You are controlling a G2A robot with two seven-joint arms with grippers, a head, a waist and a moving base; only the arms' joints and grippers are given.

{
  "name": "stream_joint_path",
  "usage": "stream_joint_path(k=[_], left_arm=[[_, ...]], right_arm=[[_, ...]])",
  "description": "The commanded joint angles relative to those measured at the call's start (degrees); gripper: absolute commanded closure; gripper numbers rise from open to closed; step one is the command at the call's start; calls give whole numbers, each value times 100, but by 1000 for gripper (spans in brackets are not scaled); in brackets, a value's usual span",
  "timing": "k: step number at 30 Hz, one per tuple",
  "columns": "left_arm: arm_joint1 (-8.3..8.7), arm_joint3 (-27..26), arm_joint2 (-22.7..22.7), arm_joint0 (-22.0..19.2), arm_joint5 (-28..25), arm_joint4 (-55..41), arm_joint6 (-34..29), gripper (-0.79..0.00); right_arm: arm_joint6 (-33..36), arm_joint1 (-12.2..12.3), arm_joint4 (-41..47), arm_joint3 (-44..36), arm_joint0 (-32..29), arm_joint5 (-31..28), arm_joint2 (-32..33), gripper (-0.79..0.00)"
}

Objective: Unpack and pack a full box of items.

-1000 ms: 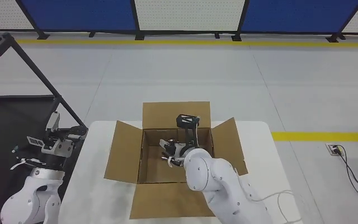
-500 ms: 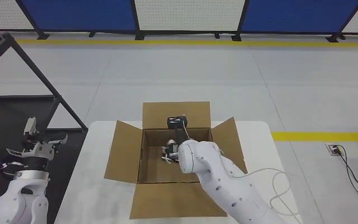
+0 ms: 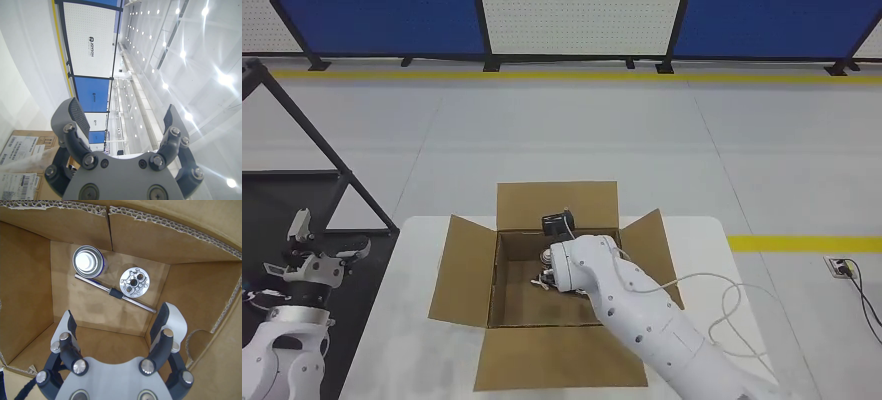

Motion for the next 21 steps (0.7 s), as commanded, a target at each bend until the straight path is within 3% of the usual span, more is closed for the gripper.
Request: stream_joint_path(k=[1, 4, 9, 21], left_arm=[[0, 0, 0, 0, 0, 0, 0, -785], [0, 0, 0, 0, 0, 0, 0, -785], [0, 0, 0, 0, 0, 0, 0, -785], [0, 0, 0, 0, 0, 0, 0, -785]], right_arm=[[0, 0, 0, 1, 0, 0, 0, -785], [-455, 25, 138, 19, -251, -406, 106, -785], [-492, -35, 48, 449, -179, -325, 125, -785], [-1109, -297, 126, 1457, 85, -803, 38, -785]])
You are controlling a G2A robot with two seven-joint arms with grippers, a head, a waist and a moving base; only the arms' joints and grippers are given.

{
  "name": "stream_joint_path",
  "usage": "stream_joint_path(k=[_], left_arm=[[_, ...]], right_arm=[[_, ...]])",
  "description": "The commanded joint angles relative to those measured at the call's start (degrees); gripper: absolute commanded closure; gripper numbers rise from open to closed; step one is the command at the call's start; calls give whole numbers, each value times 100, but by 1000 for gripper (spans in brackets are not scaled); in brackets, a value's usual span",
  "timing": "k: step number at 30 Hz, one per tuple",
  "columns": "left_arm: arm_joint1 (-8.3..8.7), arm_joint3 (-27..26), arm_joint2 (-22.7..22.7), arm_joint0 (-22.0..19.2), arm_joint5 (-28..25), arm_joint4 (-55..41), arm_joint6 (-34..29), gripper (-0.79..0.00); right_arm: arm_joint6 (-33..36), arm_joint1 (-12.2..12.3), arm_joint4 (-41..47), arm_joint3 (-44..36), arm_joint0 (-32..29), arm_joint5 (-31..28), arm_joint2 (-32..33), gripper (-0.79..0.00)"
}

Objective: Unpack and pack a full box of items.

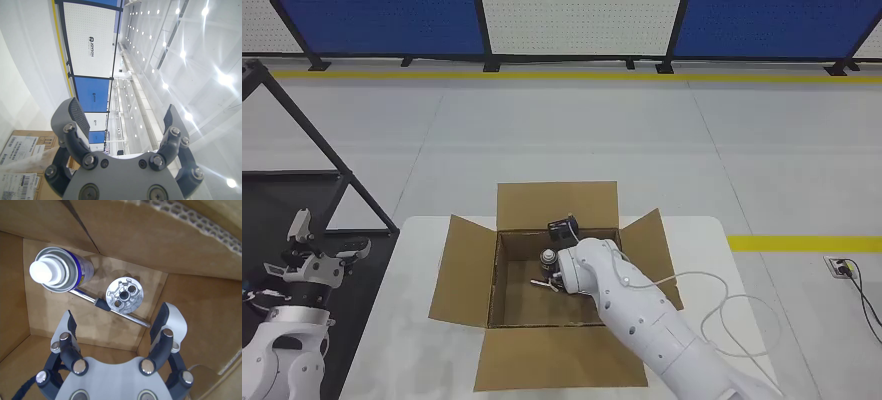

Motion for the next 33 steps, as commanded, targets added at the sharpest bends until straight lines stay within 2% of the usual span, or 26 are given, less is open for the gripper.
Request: stream_joint_path(k=[1, 11, 12, 14, 16, 29, 31, 33], left_arm=[[0, 0, 0, 0, 0, 0, 0, -785], [0, 0, 0, 0, 0, 0, 0, -785], [0, 0, 0, 0, 0, 0, 0, -785], [0, 0, 0, 0, 0, 0, 0, -785], [0, 0, 0, 0, 0, 0, 0, -785], [0, 0, 0, 0, 0, 0, 0, -785], [0, 0, 0, 0, 0, 0, 0, -785], [0, 0, 0, 0, 0, 0, 0, -785]], right_arm=[[-142, -40, 66, 159, 24, -35, 23, -785], [-695, -226, 14, 738, 93, -334, -49, -785], [-729, -241, 4, 766, 91, -360, -55, -767], [-786, -268, -5, 837, 91, -371, -49, -551], [-826, -293, 0, 903, 96, -378, -34, -379], [-883, -438, -44, 1227, 154, -369, 35, -329], [-901, -452, -71, 1207, 146, -339, 47, -283], [-928, -461, -133, 1137, 122, -282, 50, -194]])
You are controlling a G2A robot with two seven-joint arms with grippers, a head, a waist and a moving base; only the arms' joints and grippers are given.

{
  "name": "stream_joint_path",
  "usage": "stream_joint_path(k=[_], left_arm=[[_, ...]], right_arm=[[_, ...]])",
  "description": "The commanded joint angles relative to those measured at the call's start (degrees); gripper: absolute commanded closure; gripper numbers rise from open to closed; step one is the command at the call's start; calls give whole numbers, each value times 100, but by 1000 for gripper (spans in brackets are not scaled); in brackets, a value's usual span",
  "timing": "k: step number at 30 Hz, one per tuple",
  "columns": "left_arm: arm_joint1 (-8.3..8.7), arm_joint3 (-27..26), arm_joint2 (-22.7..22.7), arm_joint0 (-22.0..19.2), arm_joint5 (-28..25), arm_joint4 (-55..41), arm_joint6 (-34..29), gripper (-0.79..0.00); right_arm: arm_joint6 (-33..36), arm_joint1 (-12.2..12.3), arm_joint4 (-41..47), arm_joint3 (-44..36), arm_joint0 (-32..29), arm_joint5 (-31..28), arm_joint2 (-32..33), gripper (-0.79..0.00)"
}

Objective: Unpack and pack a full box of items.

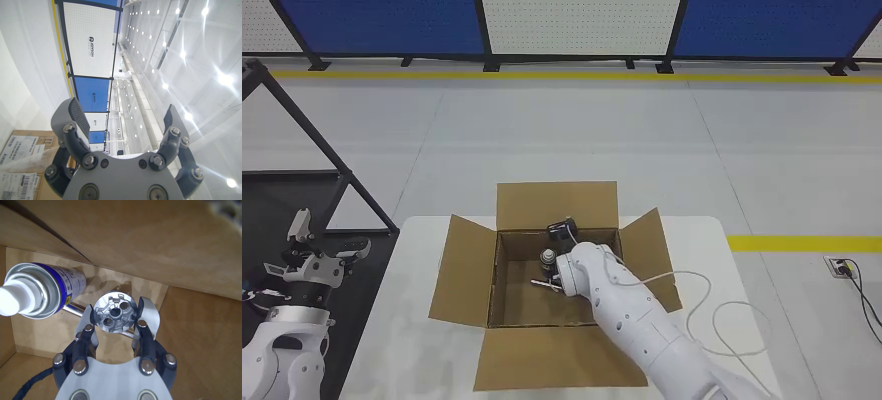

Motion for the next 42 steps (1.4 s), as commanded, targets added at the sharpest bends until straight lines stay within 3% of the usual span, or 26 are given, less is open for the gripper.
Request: stream_joint_path(k=[1, 3, 7, 13, 19, 26, 32, 35, 42], left_arm=[[0, 0, 0, 0, 0, 0, 0, -785], [0, 0, 0, 0, 0, 0, 0, -785], [0, 0, 0, 0, 0, 0, 0, -785], [0, 0, 0, 0, 0, 0, 0, -785], [0, 0, 0, 0, 0, 0, 0, -785], [0, 0, 0, 0, 0, 0, 0, -785], [0, 0, 0, 0, 0, 0, 0, -785], [0, 0, 0, 0, 0, 0, 0, -785], [0, 0, 0, 0, 0, 0, 0, -785]], right_arm=[[-2, -3, -71, -86, -28, 67, 3, -160], [47, 3, -174, -213, -68, 162, 6, -154], [124, 59, -440, -587, -233, 380, 51, 0], [434, 271, -1084, -1678, -716, 732, 245, 0], [1049, 643, -2091, -3615, -1643, 762, 733, 0], [1584, 1037, -2860, -6447, -3149, -342, 1505, 0], [1702, 1234, -2752, -8209, -4183, -1409, 2159, 0], [1775, 1291, -2531, -8639, -4505, -1810, 2416, 0], [1775, 1291, -2531, -8639, -4505, -1810, 2416, 0]])
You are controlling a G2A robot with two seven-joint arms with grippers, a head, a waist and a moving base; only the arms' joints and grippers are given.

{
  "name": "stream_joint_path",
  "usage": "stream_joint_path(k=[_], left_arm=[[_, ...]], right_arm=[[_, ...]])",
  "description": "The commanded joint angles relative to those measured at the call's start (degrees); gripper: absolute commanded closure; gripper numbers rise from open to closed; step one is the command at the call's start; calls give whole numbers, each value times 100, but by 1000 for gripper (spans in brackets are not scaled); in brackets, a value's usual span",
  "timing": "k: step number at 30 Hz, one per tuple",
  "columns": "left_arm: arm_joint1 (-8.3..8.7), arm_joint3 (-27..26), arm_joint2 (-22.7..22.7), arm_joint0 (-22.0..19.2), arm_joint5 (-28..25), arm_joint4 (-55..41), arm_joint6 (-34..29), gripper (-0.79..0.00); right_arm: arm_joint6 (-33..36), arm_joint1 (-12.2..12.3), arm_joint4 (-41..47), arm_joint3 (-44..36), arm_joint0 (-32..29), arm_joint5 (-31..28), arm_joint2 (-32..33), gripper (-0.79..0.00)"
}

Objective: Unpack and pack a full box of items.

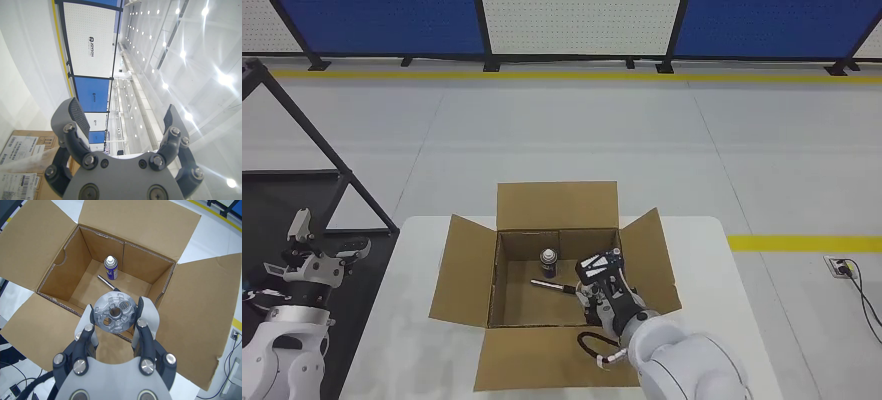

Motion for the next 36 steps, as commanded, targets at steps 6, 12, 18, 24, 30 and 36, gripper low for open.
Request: stream_joint_path(k=[6, 12, 18, 24, 30, 36], left_arm=[[0, 0, 0, 0, 0, 0, 0, -785], [0, 0, 0, 0, 0, 0, 0, -785], [0, 0, 0, 0, 0, 0, 0, -785], [0, 0, 0, 0, 0, 0, 0, -785], [0, 0, 0, 0, 0, 0, 0, -785], [0, 0, 0, 0, 0, 0, 0, -785]], right_arm=[[-56, 1, -12, -10, -11, -16, -5, 0], [-330, 62, -106, -1023, -551, -150, 215, 0], [-916, 136, 326, -1493, -1079, -116, 1297, 0], [-1813, 209, 1374, -1493, -1622, -271, 2872, 0], [-2151, 280, 2125, -1493, -2186, -499, 4077, 0], [-1510, 372, 1857, -1493, -2397, -619, 4310, 0]])
